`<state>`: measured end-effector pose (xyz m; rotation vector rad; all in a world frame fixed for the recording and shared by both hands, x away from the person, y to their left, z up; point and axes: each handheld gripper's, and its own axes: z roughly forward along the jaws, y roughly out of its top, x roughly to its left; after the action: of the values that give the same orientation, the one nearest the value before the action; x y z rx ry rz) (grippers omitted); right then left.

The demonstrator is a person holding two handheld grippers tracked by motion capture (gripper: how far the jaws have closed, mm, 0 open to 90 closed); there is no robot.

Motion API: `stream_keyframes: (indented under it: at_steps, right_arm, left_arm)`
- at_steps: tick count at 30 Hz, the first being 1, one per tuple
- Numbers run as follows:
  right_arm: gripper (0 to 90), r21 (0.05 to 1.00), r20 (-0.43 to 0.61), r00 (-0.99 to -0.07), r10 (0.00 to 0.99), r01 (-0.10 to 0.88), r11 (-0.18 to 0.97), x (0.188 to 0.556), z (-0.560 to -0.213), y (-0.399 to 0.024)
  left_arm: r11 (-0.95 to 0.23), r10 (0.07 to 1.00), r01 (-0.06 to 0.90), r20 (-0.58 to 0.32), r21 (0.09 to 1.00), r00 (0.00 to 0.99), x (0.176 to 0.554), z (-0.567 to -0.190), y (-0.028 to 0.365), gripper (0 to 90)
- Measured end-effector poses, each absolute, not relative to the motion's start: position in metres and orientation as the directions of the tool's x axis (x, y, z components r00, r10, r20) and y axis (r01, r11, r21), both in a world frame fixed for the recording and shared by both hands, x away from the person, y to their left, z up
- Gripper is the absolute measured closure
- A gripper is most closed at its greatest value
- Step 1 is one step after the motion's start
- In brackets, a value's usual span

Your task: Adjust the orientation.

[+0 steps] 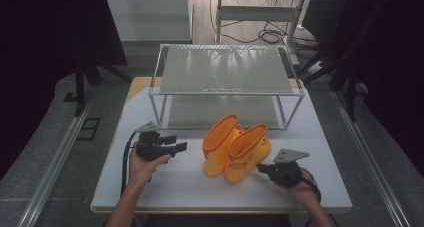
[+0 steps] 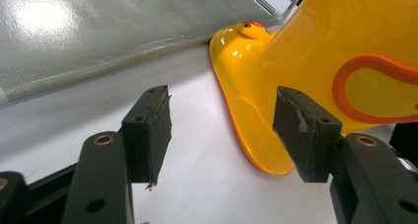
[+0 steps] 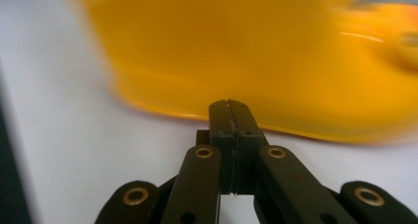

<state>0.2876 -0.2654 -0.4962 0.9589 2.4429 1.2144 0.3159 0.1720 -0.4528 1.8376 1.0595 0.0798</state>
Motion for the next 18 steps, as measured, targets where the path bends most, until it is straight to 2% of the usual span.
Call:
stream_keyframes:
  at_steps: [2, 3, 8, 18]
  right_arm:
    - [89.9, 0.786, 0.076, -0.722, 0.688, 0.468, 0.404, 0.294, -0.494, -0.275]
    - [89.9, 0.786, 0.076, -0.65, 0.757, 0.506, 0.355, 0.31, -0.492, -0.295]
    - [90.0, 0.762, 0.083, -0.564, 0.822, 0.567, 0.313, 0.343, -0.497, -0.316]
    - [90.0, 0.735, 0.091, -0.558, 0.825, 0.597, 0.322, 0.37, -0.51, -0.307]
  left_arm:
    - [-0.138, 0.693, 0.629, -0.379, 0.765, 0.614, 0.316, -0.452, 0.173, 39.2]
    - [-0.138, 0.694, 0.629, -0.378, 0.765, 0.613, 0.317, -0.452, 0.173, 39.3]
    - [-0.138, 0.694, 0.628, -0.378, 0.766, 0.613, 0.317, -0.452, 0.173, 39.2]
    - [-0.148, 0.689, 0.628, -0.376, 0.764, 0.62, 0.317, -0.454, 0.171, 39.3]
